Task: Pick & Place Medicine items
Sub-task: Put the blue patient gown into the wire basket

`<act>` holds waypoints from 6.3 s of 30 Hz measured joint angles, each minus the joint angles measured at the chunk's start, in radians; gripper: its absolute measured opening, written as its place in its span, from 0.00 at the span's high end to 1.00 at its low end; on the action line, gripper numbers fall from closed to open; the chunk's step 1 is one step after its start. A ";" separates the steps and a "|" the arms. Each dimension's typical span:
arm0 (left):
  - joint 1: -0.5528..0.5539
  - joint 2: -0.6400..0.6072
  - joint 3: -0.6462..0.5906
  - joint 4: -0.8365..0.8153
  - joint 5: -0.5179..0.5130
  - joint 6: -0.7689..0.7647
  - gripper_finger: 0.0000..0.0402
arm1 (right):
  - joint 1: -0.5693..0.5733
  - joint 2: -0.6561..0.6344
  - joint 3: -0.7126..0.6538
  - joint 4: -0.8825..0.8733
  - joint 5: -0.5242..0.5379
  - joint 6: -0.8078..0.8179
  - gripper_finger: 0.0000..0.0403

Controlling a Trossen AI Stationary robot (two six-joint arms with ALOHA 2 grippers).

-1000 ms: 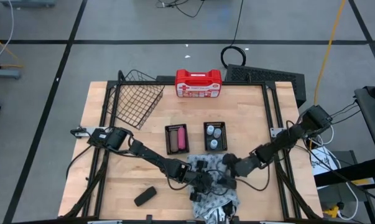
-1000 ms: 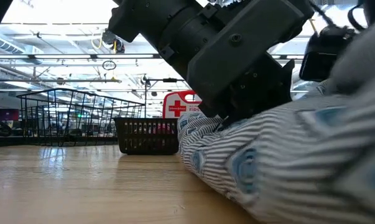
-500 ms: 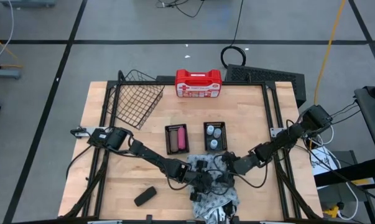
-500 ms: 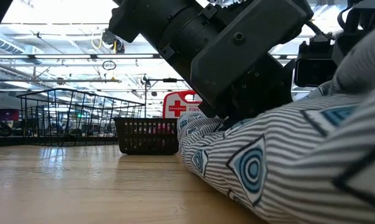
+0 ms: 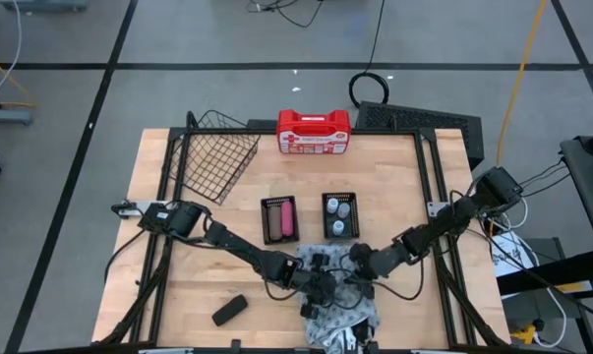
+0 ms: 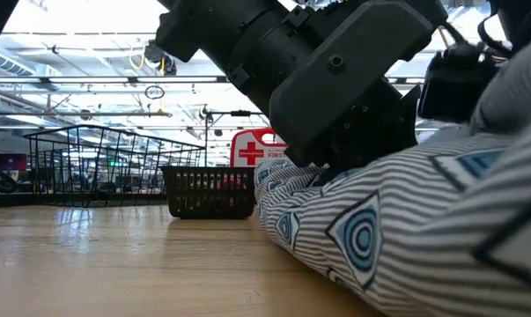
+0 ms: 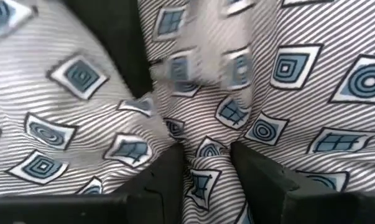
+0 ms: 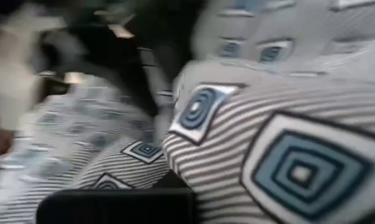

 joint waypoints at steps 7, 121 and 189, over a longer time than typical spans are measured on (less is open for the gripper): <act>-0.002 -0.147 -0.008 -0.047 -0.023 -0.015 0.64 | 0.003 -0.028 0.000 0.201 -0.103 -0.057 0.98; 0.006 -0.028 -0.228 0.578 0.163 -0.539 0.64 | -0.053 -0.523 0.001 -0.220 -0.256 -0.263 0.32; -0.035 -0.042 -0.223 0.211 0.497 -0.287 0.64 | -0.363 -0.333 -0.348 0.289 -0.521 0.159 0.17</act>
